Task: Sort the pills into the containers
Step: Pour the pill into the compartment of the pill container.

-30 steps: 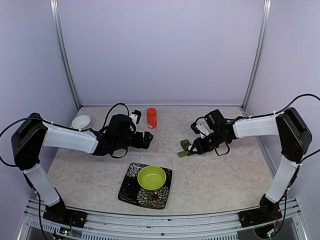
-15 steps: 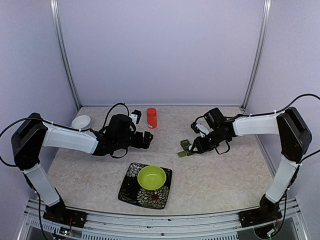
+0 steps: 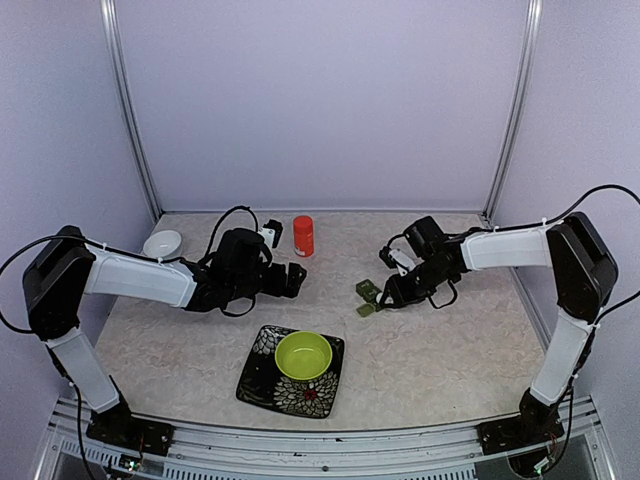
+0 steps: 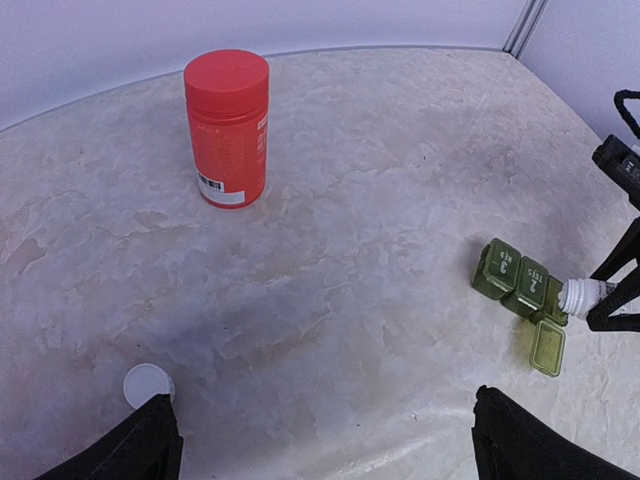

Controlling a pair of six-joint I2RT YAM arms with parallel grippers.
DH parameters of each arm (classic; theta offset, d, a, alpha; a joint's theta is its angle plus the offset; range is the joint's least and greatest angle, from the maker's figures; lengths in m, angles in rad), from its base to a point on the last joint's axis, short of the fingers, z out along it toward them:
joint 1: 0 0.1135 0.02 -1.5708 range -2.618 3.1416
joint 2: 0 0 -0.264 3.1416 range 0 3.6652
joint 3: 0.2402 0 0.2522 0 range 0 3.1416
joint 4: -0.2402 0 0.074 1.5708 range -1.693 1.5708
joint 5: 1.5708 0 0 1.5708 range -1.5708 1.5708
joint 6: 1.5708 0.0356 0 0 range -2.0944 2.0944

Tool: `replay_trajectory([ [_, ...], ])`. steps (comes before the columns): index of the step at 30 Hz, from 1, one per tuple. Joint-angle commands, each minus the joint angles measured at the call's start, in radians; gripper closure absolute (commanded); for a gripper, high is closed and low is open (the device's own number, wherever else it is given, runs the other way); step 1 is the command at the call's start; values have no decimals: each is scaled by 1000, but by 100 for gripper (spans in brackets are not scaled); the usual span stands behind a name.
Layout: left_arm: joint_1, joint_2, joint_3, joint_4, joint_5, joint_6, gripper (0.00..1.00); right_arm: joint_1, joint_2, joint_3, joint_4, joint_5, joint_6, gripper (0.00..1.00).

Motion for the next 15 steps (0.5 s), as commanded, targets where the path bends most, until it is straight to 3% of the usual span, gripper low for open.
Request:
replay_trajectory([
  [1, -8, 8, -8, 18, 4, -9, 1, 10, 13, 42, -38, 2, -11, 100],
  [15, -8, 15, -2, 19, 7, -8, 1, 10, 17, 67, -73, -4, -19, 100],
])
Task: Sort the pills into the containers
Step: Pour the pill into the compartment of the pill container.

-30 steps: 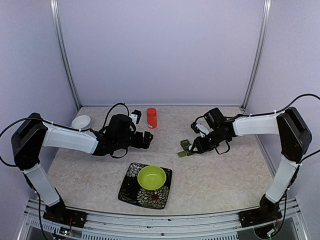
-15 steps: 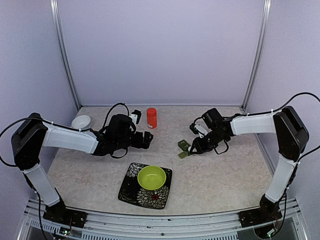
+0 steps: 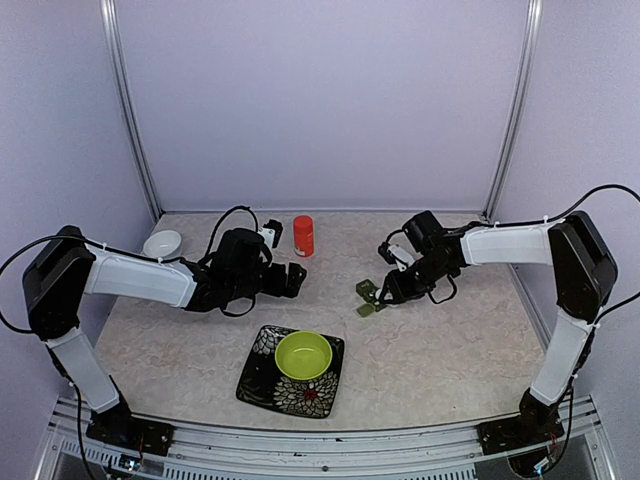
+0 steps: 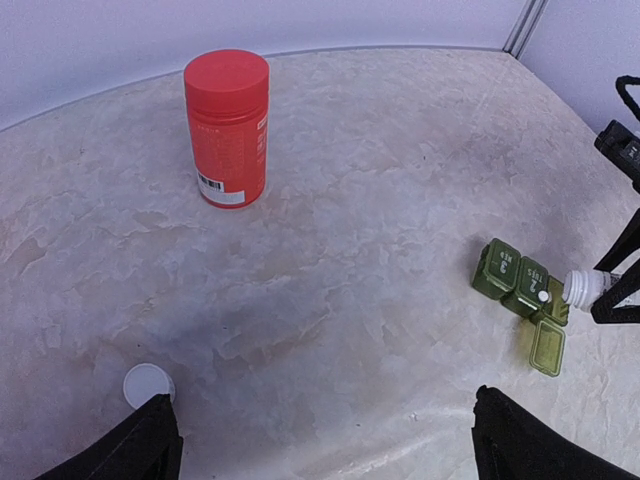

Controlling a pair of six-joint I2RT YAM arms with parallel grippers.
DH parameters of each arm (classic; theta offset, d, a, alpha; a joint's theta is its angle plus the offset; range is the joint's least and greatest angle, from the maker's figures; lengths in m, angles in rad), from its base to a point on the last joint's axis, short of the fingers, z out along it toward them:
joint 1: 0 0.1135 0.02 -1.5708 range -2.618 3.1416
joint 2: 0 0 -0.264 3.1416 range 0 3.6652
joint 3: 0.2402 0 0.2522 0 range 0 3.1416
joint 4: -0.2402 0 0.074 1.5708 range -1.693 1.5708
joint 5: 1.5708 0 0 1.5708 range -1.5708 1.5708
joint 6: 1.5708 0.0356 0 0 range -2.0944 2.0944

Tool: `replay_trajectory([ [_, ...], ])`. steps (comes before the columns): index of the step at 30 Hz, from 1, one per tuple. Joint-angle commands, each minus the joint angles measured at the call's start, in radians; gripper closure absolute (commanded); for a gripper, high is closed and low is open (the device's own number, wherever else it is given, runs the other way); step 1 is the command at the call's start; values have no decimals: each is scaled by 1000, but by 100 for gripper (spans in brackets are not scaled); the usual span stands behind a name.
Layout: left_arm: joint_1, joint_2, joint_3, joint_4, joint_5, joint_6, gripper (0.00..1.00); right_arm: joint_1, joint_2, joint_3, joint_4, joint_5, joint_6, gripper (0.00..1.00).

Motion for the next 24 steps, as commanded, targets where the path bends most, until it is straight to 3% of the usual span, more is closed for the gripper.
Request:
replay_trajectory([
  [1, -8, 16, -2, 18, 7, -8, 1, 10, 13, 14, -21, -5, -15, 100],
  [8, -8, 17, -5, 21, 7, -10, 1, 10, -4, -18, 16, -10, -14, 100],
  [24, -13, 15, -13, 26, 5, -14, 1, 10, -105, -187, 271, -58, -26, 100],
])
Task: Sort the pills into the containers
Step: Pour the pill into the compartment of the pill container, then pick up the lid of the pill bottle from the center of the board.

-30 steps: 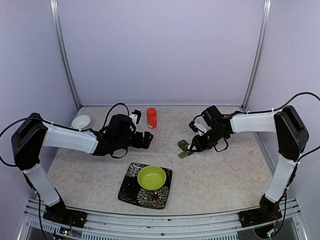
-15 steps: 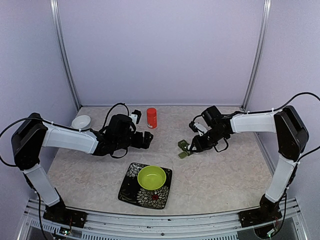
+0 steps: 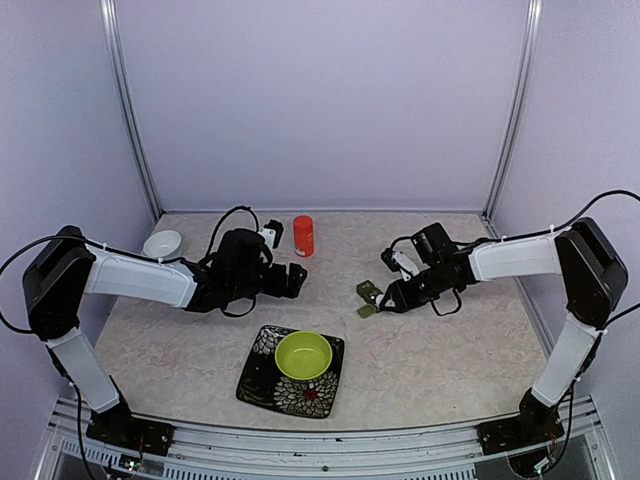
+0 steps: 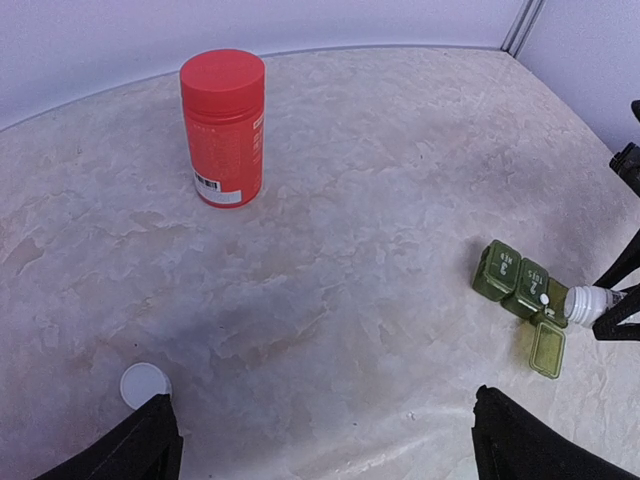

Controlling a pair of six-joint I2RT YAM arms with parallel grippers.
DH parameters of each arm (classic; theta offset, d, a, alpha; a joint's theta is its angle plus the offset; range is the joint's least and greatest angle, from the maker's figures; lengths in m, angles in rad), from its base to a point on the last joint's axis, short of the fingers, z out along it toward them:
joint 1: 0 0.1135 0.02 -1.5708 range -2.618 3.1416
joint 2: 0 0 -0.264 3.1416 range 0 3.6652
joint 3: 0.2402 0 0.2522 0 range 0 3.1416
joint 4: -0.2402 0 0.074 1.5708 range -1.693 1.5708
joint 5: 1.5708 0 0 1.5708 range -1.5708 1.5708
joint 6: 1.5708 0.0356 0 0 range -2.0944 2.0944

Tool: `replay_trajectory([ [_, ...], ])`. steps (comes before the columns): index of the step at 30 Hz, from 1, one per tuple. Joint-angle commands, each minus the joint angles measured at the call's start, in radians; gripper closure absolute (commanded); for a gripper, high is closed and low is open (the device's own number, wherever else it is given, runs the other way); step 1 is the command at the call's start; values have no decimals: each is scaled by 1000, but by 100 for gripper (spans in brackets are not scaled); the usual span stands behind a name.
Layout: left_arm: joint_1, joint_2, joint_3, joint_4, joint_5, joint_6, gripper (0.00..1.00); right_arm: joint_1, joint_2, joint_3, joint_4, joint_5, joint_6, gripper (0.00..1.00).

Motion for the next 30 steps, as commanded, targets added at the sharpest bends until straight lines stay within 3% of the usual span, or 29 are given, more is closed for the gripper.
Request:
replay_trajectory([
  [1, -10, 14, -13, 26, 5, -12, 1, 10, -43, -23, 92, -23, -8, 100],
  [13, -13, 4, -14, 23, -1, -12, 1, 10, -100, -93, 176, -30, -8, 100],
  [30, -34, -27, -3, 6, 5, -1, 1, 9, -262, -386, 678, -93, -12, 100],
])
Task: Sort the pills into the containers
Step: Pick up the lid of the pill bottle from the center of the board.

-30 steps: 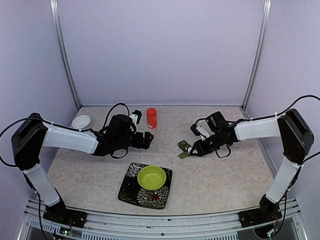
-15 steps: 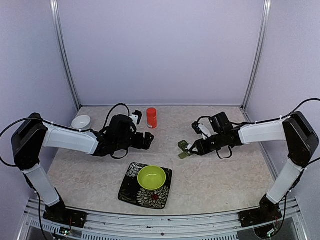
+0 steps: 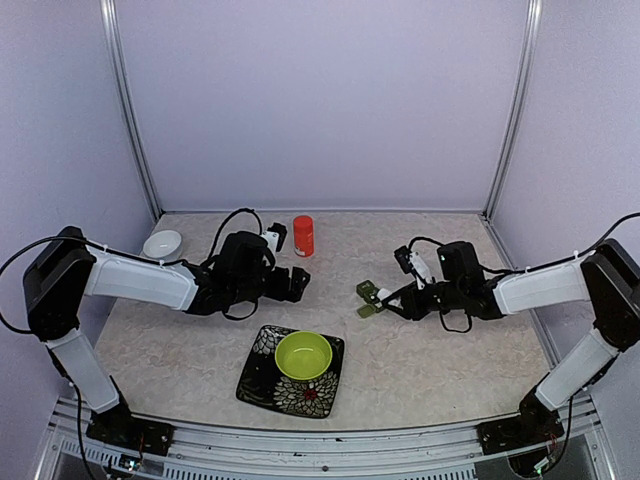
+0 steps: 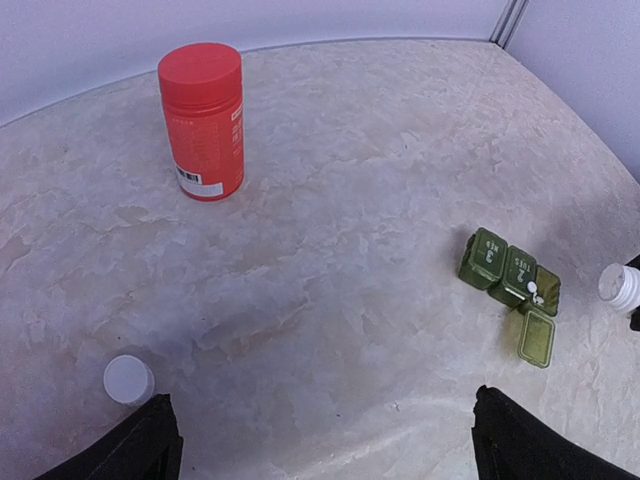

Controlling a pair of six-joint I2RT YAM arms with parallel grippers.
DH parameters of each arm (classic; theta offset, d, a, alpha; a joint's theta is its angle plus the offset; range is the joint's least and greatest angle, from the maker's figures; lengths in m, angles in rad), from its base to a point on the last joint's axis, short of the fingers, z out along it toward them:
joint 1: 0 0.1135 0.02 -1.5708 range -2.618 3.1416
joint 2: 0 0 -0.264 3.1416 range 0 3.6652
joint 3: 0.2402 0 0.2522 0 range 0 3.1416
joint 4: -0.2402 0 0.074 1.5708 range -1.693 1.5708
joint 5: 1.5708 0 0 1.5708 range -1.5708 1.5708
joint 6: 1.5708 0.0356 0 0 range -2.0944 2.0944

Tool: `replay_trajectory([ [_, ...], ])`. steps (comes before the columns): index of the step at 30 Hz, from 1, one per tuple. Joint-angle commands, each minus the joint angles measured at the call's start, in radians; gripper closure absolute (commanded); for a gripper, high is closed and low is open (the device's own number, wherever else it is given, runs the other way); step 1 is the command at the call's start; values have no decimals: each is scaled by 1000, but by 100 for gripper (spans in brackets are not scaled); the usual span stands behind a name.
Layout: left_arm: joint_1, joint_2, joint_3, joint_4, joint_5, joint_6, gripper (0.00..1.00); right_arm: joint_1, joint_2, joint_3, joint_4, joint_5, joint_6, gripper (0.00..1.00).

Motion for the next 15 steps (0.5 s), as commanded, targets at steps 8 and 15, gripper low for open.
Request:
replay_trajectory([
  [8, -24, -20, 44, -20, 14, 15, 1, 10, -231, -228, 474, -77, -17, 100],
  [15, -53, -60, 106, -53, 96, 23, 1, 10, -411, -412, 796, -148, -10, 100],
])
